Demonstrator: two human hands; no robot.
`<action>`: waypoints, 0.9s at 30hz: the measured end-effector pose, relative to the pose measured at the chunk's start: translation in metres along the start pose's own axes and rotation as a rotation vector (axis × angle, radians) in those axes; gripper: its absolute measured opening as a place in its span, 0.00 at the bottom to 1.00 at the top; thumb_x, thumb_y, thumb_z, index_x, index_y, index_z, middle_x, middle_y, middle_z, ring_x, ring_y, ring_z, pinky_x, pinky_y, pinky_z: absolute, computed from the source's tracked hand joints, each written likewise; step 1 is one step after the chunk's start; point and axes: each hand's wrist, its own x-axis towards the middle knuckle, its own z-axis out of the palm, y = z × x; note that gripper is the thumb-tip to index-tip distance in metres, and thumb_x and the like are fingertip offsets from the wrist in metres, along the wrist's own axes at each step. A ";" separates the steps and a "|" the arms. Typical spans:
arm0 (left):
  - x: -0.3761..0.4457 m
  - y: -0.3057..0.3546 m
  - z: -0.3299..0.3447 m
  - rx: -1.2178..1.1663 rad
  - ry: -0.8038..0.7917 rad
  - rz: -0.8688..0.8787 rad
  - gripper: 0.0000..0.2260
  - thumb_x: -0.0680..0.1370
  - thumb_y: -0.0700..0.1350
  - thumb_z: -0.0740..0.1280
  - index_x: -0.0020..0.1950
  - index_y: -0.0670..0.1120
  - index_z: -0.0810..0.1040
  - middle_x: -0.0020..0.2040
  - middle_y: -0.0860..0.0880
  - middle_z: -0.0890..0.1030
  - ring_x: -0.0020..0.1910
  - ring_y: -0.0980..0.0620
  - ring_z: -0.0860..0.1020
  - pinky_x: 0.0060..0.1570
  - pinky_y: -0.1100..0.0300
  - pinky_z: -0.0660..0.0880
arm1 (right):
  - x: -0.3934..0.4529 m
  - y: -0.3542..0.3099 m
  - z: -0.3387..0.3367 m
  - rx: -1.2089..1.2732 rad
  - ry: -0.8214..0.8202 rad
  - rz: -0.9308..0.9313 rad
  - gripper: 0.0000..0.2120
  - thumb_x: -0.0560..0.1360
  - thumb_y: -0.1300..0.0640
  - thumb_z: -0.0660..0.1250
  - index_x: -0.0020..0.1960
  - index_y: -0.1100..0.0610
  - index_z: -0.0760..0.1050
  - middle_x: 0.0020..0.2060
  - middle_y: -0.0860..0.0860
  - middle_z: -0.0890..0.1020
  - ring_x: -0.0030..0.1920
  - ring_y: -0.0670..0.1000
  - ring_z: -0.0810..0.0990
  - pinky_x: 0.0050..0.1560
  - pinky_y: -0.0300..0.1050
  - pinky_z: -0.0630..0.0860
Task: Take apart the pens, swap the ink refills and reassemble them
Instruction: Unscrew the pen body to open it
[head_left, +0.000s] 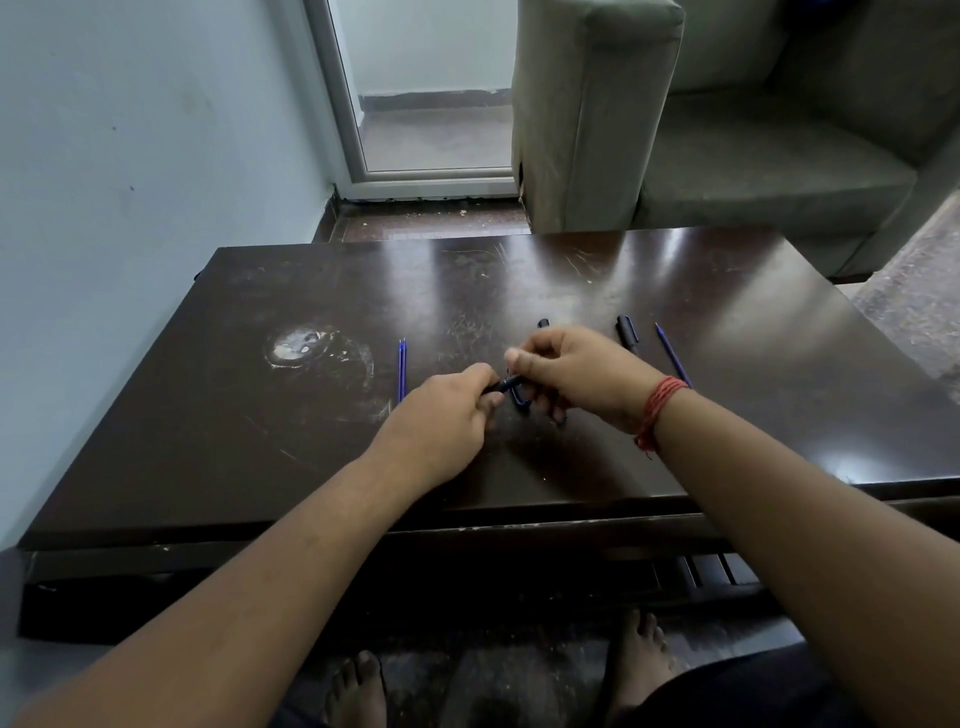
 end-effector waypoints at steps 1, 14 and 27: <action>-0.001 0.001 0.000 0.034 0.000 0.011 0.04 0.82 0.47 0.61 0.48 0.50 0.72 0.41 0.49 0.81 0.39 0.46 0.78 0.41 0.46 0.77 | -0.002 0.001 -0.001 -0.015 -0.043 0.009 0.12 0.81 0.53 0.64 0.48 0.62 0.76 0.32 0.53 0.79 0.28 0.51 0.76 0.26 0.43 0.73; 0.006 0.003 0.002 -0.211 0.054 -0.009 0.10 0.83 0.45 0.60 0.45 0.49 0.78 0.30 0.51 0.74 0.27 0.53 0.69 0.32 0.55 0.69 | -0.002 -0.004 -0.003 -0.214 0.065 -0.166 0.08 0.80 0.57 0.65 0.42 0.58 0.75 0.29 0.49 0.78 0.28 0.47 0.73 0.30 0.42 0.72; 0.006 0.000 -0.003 -0.276 0.015 -0.066 0.12 0.84 0.46 0.58 0.45 0.51 0.78 0.31 0.51 0.75 0.29 0.54 0.70 0.33 0.58 0.69 | -0.007 -0.003 -0.004 -0.184 0.093 -0.157 0.10 0.80 0.50 0.64 0.49 0.58 0.75 0.34 0.52 0.82 0.32 0.53 0.81 0.36 0.51 0.80</action>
